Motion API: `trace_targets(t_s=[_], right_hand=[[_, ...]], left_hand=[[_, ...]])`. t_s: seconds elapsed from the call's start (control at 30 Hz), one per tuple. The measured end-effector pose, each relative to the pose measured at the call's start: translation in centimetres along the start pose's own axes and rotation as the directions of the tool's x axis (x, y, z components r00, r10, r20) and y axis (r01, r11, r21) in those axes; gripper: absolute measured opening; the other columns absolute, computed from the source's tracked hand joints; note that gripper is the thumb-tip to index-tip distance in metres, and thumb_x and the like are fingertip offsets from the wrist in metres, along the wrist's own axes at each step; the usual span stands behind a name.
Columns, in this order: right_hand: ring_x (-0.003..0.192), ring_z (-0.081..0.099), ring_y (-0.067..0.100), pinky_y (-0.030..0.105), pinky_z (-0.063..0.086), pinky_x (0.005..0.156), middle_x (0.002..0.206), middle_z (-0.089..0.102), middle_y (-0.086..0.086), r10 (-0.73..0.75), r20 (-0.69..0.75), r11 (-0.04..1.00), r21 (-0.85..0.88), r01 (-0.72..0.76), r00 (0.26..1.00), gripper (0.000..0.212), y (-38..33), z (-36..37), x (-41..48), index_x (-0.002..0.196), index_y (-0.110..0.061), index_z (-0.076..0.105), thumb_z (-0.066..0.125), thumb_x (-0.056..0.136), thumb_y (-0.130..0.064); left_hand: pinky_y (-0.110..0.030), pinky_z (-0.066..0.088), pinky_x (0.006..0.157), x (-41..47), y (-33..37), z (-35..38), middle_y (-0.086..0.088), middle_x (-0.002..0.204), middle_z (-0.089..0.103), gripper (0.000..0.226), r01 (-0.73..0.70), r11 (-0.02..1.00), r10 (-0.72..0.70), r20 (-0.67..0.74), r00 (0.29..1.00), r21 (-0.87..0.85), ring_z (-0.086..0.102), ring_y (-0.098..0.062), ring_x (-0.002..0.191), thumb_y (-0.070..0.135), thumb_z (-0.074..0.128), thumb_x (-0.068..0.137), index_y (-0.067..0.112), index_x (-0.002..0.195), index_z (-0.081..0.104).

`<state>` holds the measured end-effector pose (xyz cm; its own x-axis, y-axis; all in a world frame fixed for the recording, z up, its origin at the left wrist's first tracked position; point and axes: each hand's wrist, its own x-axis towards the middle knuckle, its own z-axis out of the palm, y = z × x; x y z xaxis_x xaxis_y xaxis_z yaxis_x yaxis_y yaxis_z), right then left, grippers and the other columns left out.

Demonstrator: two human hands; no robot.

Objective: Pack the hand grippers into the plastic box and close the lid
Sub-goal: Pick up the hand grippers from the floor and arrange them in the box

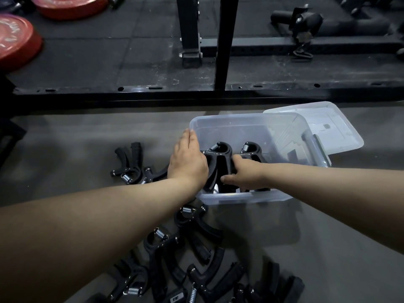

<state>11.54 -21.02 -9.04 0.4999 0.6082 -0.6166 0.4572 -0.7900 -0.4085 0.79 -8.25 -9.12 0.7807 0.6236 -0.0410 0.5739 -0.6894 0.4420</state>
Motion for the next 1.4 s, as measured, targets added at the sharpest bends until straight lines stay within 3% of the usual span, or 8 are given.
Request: trace_targets(t_s=[0.23, 0.47, 0.63, 0.83, 1.07, 1.17, 1.3, 1.4], right_hand=[[0.068, 0.064, 0.016, 0.024, 0.049, 0.049, 0.091, 0.067, 0.007, -0.047, 0.098, 0.998, 0.041, 0.043, 0.994, 0.053, 1.5, -1.2, -1.0, 0.118, -0.015, 0.049, 0.079, 0.075, -0.019], [0.083, 0.064, 0.019, 0.035, 0.055, 0.073, 0.091, 0.064, 0.000, -0.090, 0.019, 0.991, -0.095, 0.092, 0.996, 0.056, 2.2, -0.5, -0.3, 0.115, -0.018, 0.050, 0.080, 0.072, -0.038], [0.073, 0.071, 0.023, 0.027, 0.052, 0.050, 0.089, 0.074, 0.006, -0.096, 0.115, 0.995, -0.003, 0.097, 0.989, 0.044, 2.7, -1.8, -0.8, 0.115, -0.016, 0.054, 0.077, 0.080, -0.029], [0.082, 0.068, 0.017, 0.029, 0.054, 0.073, 0.088, 0.073, 0.001, -0.156, -0.085, 0.986, -0.075, 0.150, 0.984, 0.019, 4.4, -1.5, -2.8, 0.103, -0.014, 0.070, 0.060, 0.087, -0.017], [0.087, 0.065, 0.016, 0.039, 0.053, 0.083, 0.090, 0.069, -0.006, -0.168, -0.317, 0.981, 0.038, 0.189, 0.933, 0.020, 5.6, -0.5, -7.4, 0.111, -0.025, 0.056, 0.049, 0.094, -0.031], [0.093, 0.061, 0.015, 0.040, 0.050, 0.085, 0.099, 0.064, -0.007, -0.303, -0.405, 0.944, -0.006, 0.329, 0.862, 0.021, 6.3, 1.1, -9.8, 0.116, -0.022, 0.054, 0.049, 0.096, -0.024], [0.110, 0.053, 0.025, 0.036, 0.043, 0.099, 0.118, 0.054, 0.009, -0.694, -0.418, 0.720, -0.405, 0.563, 0.586, 0.033, 7.9, 3.7, -12.5, 0.115, -0.006, 0.062, 0.061, 0.082, -0.007], [0.108, 0.051, 0.022, 0.032, 0.041, 0.099, 0.117, 0.051, 0.007, -0.785, -0.213, 0.599, -0.502, 0.624, 0.582, 0.033, 9.4, 5.8, -14.3, 0.114, -0.010, 0.063, 0.061, 0.082, -0.014]], left_hand=[[-0.034, 0.015, 0.117, -0.1, 0.1, -0.1, -0.006, 0.162, 0.010, 0.064, 0.005, 1.000, -0.005, 0.009, 1.000, -0.005, 0.017, -0.027, 0.143, 0.017, 0.035, 0.094, 0.009, 0.154, 0.013], [-0.035, 0.015, 0.117, -0.1, 0.1, -0.2, -0.006, 0.162, 0.010, 0.064, 0.011, 1.000, -0.011, 0.010, 1.000, -0.010, 0.017, -0.027, 0.143, 0.016, 0.035, 0.094, 0.010, 0.154, 0.013], [-0.034, 0.013, 0.118, -0.1, 0.0, -0.1, -0.007, 0.162, 0.010, 0.064, 0.005, 1.000, -0.005, 0.003, 1.000, -0.024, 0.015, -0.026, 0.145, 0.016, 0.035, 0.095, 0.009, 0.154, 0.013], [-0.035, 0.013, 0.119, 0.0, 0.1, -0.2, -0.005, 0.162, 0.009, 0.063, 0.016, 0.999, -0.015, 0.018, 1.000, -0.038, 0.014, -0.025, 0.145, 0.019, 0.033, 0.096, 0.010, 0.155, 0.012], [-0.034, 0.009, 0.119, -0.2, -0.2, -0.7, -0.005, 0.163, 0.006, 0.061, 0.008, 0.998, -0.004, 0.071, 0.997, -0.058, 0.010, -0.023, 0.148, 0.026, 0.029, 0.099, 0.010, 0.155, 0.010], [-0.036, 0.010, 0.119, -0.5, -0.4, -0.4, -0.008, 0.162, 0.011, 0.056, 0.045, 0.996, -0.042, 0.039, 0.998, -0.078, 0.012, -0.026, 0.147, 0.029, 0.027, 0.102, 0.008, 0.153, 0.016], [-0.038, 0.014, 0.118, -0.7, -0.6, -0.2, -0.012, 0.160, 0.017, 0.051, 0.135, 0.986, -0.134, 0.016, 0.991, -0.103, 0.018, -0.032, 0.145, 0.026, 0.026, 0.103, 0.008, 0.151, 0.024], [-0.038, 0.013, 0.117, -0.9, -0.3, -0.1, -0.010, 0.161, 0.015, 0.053, 0.124, 0.986, -0.124, 0.010, 0.992, -0.113, 0.016, -0.031, 0.145, 0.024, 0.026, 0.103, 0.012, 0.153, 0.019]])
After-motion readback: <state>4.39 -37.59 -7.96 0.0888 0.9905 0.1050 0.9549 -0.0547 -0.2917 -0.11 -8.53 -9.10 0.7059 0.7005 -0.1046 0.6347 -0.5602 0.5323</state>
